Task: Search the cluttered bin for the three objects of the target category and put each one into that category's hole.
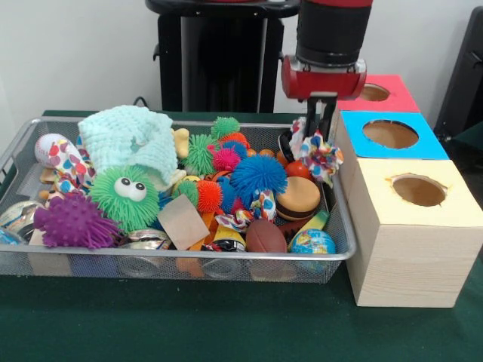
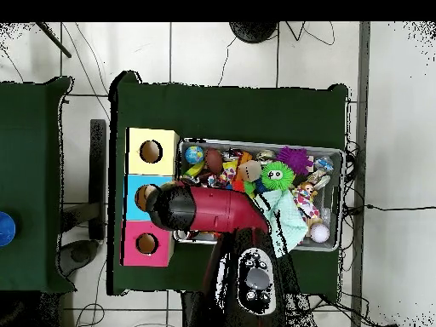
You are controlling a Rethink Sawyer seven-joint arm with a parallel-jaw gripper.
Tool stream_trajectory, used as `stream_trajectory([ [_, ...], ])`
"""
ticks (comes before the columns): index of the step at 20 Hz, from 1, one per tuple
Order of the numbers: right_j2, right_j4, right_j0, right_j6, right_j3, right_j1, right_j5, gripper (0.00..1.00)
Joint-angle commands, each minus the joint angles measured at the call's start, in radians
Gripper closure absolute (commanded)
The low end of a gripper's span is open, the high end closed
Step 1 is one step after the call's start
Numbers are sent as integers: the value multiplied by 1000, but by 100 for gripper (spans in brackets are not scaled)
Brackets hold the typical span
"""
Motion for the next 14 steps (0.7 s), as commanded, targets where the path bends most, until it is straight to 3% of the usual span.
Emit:
stream_trajectory([
  [1,-36,51,17,227,-97,-48,153,100],
  [14,-71,89,75,249,-243,-67,270,100],
])
